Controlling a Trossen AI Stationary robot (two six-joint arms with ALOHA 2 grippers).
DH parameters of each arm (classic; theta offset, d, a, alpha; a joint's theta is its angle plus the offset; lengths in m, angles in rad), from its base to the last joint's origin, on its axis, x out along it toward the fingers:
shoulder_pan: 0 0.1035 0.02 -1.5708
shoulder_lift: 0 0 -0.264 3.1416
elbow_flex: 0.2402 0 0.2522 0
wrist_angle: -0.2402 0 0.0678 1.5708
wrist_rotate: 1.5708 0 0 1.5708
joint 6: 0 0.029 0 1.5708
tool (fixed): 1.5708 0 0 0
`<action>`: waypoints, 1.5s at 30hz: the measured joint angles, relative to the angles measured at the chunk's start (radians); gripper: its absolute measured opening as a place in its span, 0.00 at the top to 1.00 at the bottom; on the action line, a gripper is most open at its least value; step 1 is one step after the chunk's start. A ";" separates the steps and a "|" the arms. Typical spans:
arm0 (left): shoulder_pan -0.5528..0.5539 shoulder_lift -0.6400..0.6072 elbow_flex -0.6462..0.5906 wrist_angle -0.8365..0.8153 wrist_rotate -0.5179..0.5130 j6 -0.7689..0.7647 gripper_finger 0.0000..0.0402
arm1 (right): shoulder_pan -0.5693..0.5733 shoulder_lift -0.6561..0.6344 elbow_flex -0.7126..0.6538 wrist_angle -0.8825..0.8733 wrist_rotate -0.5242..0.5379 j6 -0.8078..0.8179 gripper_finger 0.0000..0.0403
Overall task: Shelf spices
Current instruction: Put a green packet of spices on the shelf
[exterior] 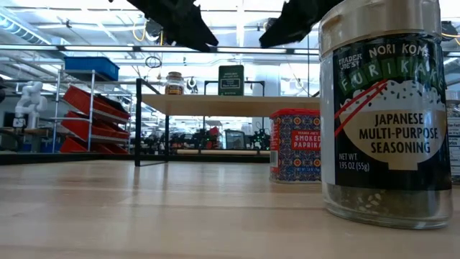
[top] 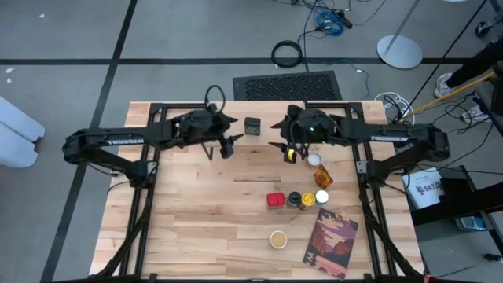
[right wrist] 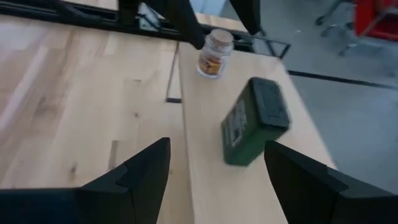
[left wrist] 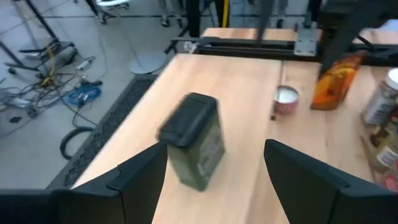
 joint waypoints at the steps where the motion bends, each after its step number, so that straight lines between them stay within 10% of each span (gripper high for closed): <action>1: -0.004 0.006 0.000 0.002 0.002 0.006 0.31 | -0.022 0.012 0.000 0.015 -0.036 -0.002 0.38; 15: -0.065 -0.001 0.001 0.003 -0.011 -0.021 0.31 | -0.233 0.146 0.000 0.235 -0.328 0.076 0.38; 45: -0.070 -0.007 0.001 -0.004 -0.048 -0.020 0.31 | -0.257 0.199 0.000 0.280 -0.331 0.006 0.36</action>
